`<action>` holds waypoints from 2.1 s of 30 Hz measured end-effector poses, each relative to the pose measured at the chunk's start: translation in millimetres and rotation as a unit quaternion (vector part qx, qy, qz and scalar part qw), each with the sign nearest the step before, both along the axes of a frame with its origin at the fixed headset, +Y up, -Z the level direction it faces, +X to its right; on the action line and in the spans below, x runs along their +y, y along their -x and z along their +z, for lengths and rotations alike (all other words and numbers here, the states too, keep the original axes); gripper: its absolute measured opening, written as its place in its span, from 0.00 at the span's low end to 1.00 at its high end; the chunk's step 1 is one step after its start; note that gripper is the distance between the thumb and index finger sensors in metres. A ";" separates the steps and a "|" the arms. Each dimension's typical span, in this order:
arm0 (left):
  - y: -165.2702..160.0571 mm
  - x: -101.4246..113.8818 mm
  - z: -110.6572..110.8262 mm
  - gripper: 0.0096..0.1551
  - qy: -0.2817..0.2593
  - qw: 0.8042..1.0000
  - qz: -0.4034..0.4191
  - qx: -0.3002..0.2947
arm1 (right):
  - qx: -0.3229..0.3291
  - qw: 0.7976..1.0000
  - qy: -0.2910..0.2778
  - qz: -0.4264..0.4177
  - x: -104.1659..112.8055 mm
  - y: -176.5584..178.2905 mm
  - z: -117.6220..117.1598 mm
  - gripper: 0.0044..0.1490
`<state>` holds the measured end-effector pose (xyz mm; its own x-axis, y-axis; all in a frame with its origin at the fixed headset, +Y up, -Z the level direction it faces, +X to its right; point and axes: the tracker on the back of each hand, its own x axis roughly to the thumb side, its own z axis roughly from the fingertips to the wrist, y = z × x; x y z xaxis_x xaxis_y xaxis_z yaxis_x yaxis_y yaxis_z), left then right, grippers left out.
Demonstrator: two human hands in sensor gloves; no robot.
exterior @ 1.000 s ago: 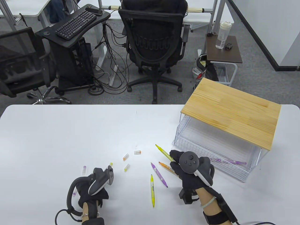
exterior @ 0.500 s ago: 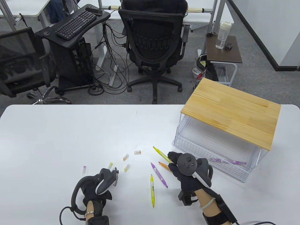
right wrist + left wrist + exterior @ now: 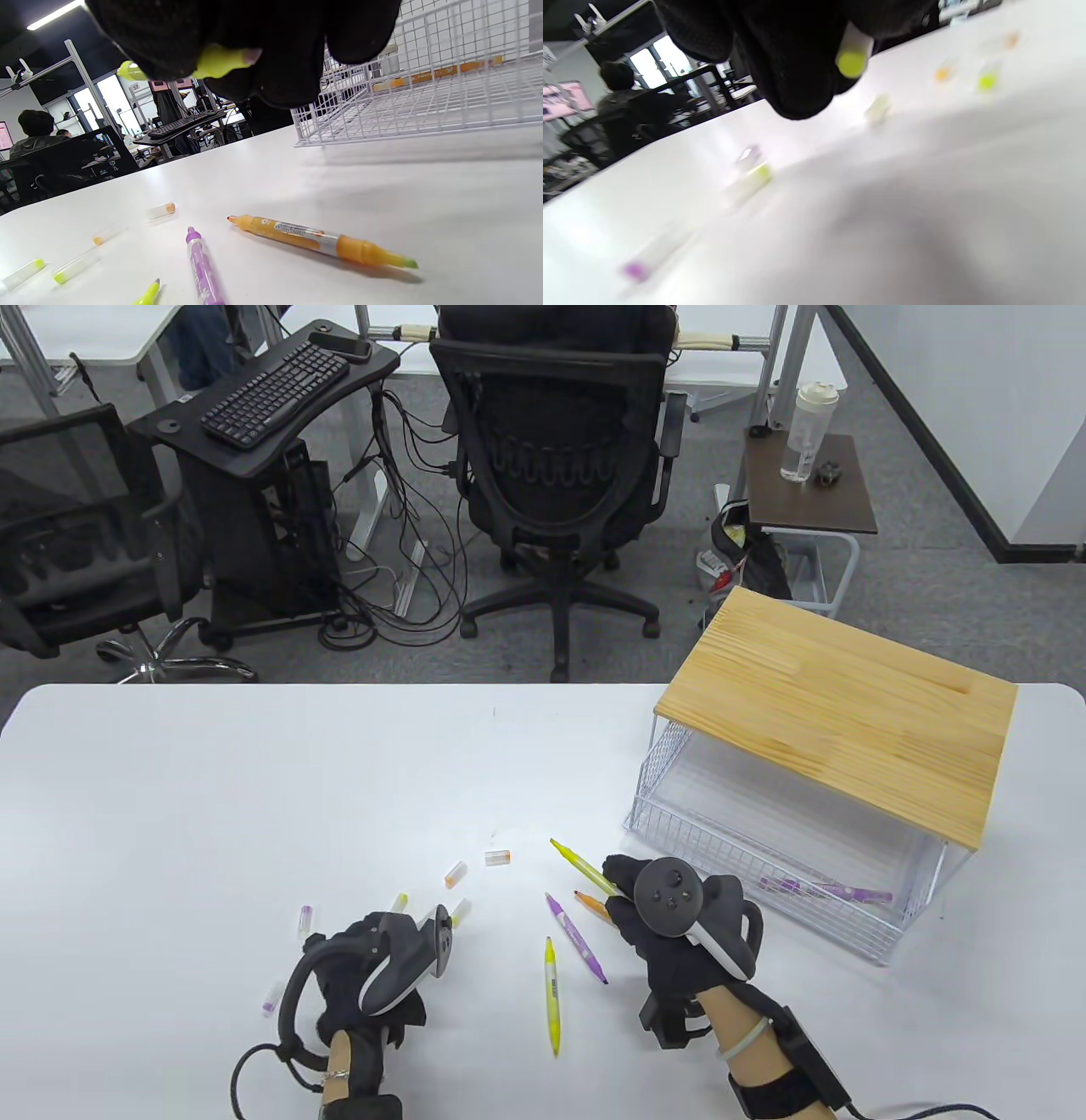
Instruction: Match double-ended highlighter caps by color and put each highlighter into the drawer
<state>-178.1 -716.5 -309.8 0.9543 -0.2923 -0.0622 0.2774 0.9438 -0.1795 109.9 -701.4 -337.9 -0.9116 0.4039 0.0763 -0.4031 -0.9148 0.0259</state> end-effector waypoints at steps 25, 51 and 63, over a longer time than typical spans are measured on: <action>5.7 11.0 10.5 0.32 -0.161 0.888 0.409 -0.134 | 0.139 0.986 0.052 -0.075 4.7 21.6 15.1 0.33; -21.7 4.7 14.8 0.26 -0.190 0.920 0.298 -0.172 | 0.162 0.983 0.055 -0.071 2.6 27.5 18.6 0.32; -24.6 1.3 15.2 0.26 -0.185 0.883 0.394 -0.177 | 0.135 0.981 0.046 -0.134 7.7 10.3 13.0 0.32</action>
